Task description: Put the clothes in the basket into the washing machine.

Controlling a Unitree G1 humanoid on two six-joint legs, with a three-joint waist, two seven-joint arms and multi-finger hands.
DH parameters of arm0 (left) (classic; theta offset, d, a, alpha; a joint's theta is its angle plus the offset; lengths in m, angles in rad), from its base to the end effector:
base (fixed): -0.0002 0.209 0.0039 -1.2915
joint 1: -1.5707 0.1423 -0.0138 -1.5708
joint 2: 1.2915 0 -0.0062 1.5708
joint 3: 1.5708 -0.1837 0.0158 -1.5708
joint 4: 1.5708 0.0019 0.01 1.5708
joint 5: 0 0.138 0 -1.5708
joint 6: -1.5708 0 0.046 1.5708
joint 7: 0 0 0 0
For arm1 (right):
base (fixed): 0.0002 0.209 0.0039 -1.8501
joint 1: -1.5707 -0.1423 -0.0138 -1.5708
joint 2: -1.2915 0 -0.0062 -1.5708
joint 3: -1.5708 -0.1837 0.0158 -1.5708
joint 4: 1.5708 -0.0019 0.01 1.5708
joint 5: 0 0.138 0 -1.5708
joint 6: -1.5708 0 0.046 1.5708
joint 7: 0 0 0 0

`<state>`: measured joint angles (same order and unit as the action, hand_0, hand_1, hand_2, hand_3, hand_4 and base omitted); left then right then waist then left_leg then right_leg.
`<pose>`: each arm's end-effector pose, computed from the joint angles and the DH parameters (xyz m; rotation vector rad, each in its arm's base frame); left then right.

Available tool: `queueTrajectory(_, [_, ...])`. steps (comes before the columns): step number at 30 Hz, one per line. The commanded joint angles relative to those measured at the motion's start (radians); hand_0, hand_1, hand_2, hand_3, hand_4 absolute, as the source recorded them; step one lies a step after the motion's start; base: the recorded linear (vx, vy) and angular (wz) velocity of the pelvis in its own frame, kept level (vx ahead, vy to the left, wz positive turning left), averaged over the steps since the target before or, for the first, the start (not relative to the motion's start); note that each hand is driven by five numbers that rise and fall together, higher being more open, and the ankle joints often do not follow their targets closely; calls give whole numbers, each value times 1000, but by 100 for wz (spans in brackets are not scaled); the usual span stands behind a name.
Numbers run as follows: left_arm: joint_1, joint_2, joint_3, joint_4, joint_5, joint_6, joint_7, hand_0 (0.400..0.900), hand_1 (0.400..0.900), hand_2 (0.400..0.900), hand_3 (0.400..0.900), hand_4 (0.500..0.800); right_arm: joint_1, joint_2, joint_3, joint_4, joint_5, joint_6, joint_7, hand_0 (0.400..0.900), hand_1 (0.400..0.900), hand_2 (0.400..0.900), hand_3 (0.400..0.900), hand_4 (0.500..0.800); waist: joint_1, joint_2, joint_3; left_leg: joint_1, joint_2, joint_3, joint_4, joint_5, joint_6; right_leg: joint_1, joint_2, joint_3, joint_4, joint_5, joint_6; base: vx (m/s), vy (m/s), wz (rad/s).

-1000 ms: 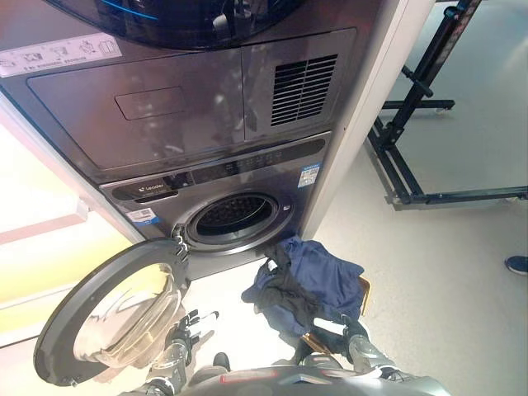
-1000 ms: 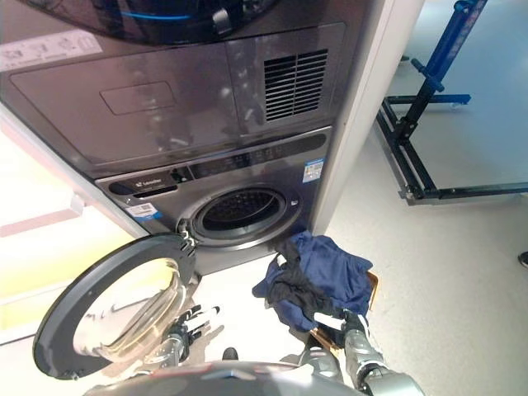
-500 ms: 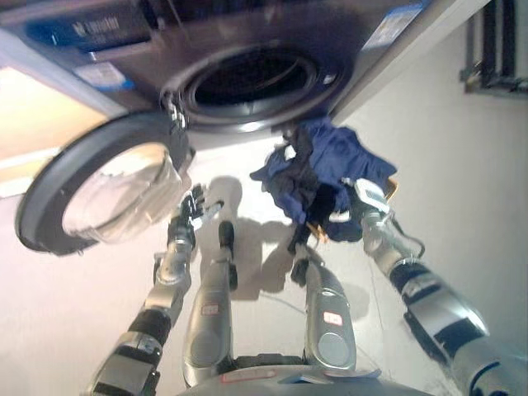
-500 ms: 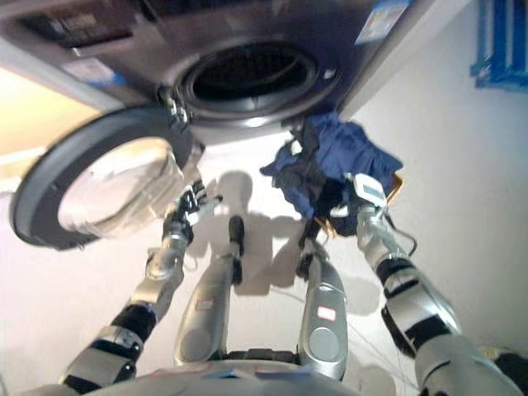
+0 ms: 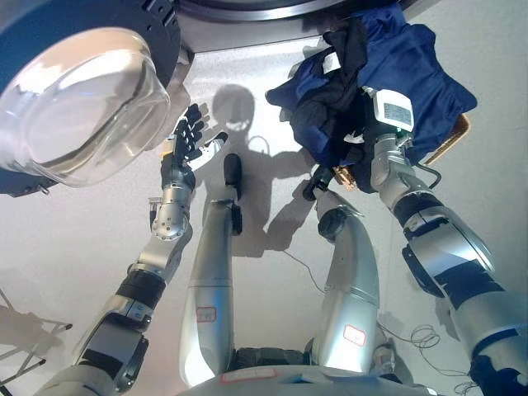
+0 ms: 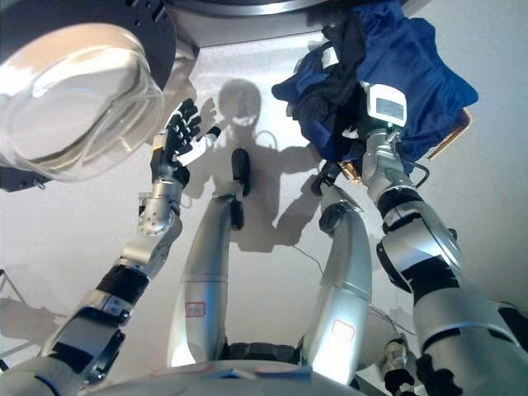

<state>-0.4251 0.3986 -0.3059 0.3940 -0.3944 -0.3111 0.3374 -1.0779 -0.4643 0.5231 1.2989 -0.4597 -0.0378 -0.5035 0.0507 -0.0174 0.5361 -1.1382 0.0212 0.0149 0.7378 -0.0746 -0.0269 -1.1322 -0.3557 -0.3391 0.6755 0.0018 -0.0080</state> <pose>0.2769 0.1718 0.0810 0.0375 -0.2537 0.0958 0.3577 -0.2175 0.1328 -1.3128 -0.0850 -0.3512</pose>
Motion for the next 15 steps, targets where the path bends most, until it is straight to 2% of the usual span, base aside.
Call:
queueTrajectory(1, [44, -33, -17, -130, -8, -88, 31, 900, 900, 900, 900, 800, 18, -58, 37, 41, 0, 17, -77, 900, 900, 900, 900, 800, -1, 86, -83, -56, -53, 34, 61, -65, 12, -124, 9, -23, 132, -54, 151, -53, 57, -8])
queueTrajectory(6, [49, -27, -23, -179, -15, -92, 35, 900, 900, 900, 900, 800, 19, -30, 24, 60, -10, 18, -73, 900, 900, 900, 900, 800, 9, 110, -75, -168, -70, 42, 181, -85, 27, -254, -30, 24, 248, -79, 128, -39, 22, 1])
queueTrajectory(12, [68, -26, -20, -156, -19, -83, 29, 900, 900, 900, 900, 800, 55, 19, 21, 48, -16, 10, -54, 900, 900, 900, 900, 800, 5, 111, -90, -224, -77, 43, 232, -89, 38, -320, -50, 48, 311, -87, 117, -5, 7, 3])
queueTrajectory(13, [77, -24, -16, -152, -27, -84, 32, 900, 900, 900, 900, 800, 57, 28, 14, 49, -11, 11, -51, 639, 639, 639, 639, 644, 7, 113, -93, -234, -77, 43, 242, -88, 41, -338, -54, 57, 321, -81, 116, 1, 33, -4])
queueTrajectory(14, [84, -21, -14, -156, -29, -84, 36, 900, 900, 900, 900, 800, 58, 29, 10, 49, -9, 13, -51, 639, 639, 639, 639, 644, 8, 112, -95, -241, -79, 44, 248, -88, 43, -346, -55, 61, 327, -80, 115, -3, 42, -5])
queueTrajectory(15, [88, -21, -12, -160, -31, -82, 37, 900, 900, 900, 900, 800, 61, 31, 11, 46, -11, 14, -51, 400, 400, 400, 400, 500, 8, 112, -96, -246, -78, 45, 256, -88, 45, -354, -56, 66, 333, -80, 114, -10, 28, -3])
